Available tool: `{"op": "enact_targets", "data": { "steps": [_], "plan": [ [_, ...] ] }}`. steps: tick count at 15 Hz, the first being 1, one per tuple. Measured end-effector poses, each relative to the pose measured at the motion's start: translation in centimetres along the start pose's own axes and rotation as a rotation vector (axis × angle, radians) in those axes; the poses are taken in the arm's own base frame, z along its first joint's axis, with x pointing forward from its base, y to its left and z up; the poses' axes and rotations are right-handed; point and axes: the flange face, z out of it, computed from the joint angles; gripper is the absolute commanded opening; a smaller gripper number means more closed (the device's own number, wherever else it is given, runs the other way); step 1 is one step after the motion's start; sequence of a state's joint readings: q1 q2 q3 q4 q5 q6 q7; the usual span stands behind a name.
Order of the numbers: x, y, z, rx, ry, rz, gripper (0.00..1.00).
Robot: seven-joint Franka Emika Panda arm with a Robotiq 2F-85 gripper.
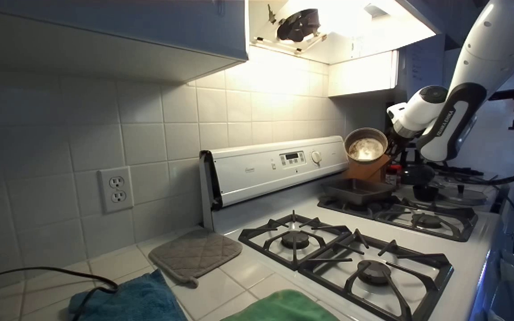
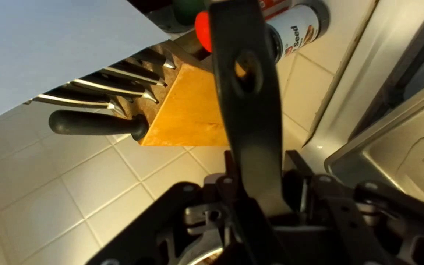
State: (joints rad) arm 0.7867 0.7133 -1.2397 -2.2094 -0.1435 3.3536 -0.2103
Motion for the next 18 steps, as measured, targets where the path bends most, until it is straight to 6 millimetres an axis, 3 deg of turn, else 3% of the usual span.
{"op": "enact_targets", "data": {
  "steps": [8,18],
  "plan": [
    [-2.4,1.5,-2.1,0.182,-0.07,0.141,0.11],
    [-7.7,2.4,-4.4,0.351,-0.078,0.253,0.11]
  ]
}}
